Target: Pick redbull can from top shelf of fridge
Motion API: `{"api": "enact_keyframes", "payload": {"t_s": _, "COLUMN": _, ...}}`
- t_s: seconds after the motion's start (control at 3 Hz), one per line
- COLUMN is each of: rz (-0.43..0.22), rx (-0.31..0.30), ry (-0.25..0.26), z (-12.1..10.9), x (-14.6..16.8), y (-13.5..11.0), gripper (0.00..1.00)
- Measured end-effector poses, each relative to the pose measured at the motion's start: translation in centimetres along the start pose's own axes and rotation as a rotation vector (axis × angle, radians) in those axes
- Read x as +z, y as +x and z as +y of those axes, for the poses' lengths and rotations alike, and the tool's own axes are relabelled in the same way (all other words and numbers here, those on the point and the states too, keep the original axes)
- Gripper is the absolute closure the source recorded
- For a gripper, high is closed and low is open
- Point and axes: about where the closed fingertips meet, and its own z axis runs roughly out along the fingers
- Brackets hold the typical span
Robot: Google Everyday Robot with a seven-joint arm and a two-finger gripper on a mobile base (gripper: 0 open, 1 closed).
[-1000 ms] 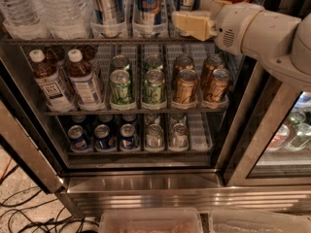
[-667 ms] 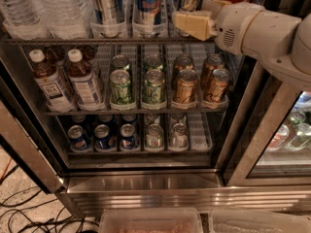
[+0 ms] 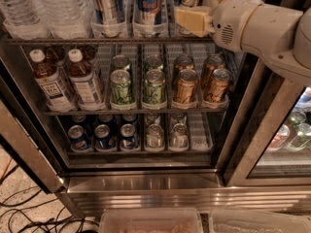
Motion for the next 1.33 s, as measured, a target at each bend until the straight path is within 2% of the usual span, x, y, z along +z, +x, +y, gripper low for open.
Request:
{"api": "enact_keyframes", "payload": {"t_s": 0.67, "rz": -0.015, "rx": -0.018, "ry": -0.033, "z": 1.4, "x": -0.5, "y": -1.4, "gripper": 1.0}}
{"api": "enact_keyframes", "payload": {"t_s": 1.33, "rz": -0.049, "rx": -0.045, "ry": -0.13, "z": 3.6, "x": -2.0, "y": -1.9, "gripper": 1.0}}
